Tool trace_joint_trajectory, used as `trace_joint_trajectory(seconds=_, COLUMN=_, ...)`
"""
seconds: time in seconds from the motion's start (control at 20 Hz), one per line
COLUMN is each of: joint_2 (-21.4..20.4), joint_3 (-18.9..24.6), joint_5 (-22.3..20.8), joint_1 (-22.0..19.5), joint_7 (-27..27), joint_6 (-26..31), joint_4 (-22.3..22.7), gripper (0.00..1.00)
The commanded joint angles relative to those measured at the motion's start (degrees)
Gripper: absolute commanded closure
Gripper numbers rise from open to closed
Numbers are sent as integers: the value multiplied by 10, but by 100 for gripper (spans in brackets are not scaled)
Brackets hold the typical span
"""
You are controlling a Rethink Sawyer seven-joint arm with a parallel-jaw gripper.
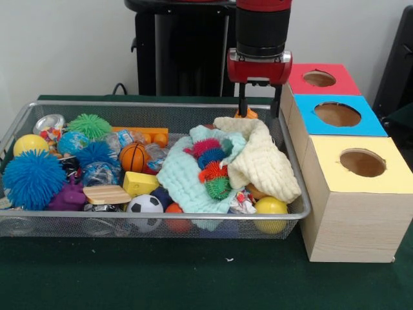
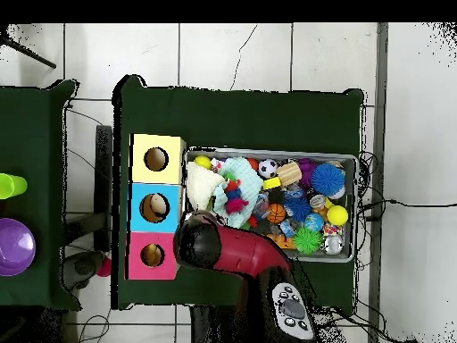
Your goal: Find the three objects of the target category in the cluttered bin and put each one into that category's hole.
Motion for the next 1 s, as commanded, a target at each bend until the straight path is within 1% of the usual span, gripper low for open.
trace_joint_trajectory(seconds=0.05, joint_2=32, joint_3=-21, joint_5=-61, joint_1=16, joint_7=38, joint_6=-50, joint_4=-66, gripper=0)
trace_joint_trajectory(seconds=0.3, joint_2=36, joint_3=-18, joint_5=-82, joint_1=14, joint_7=42, joint_6=-50, joint_4=-78, gripper=0)
trace_joint_trajectory(seconds=0.75, joint_2=33, joint_3=3, joint_5=-100, joint_1=-7, joint_7=48, joint_6=-52, joint_4=-74, gripper=0)
trace_joint_trajectory(seconds=1.0, joint_2=38, joint_3=3, joint_5=-125, joint_1=-11, joint_7=32, joint_6=-52, joint_4=-85, gripper=0)
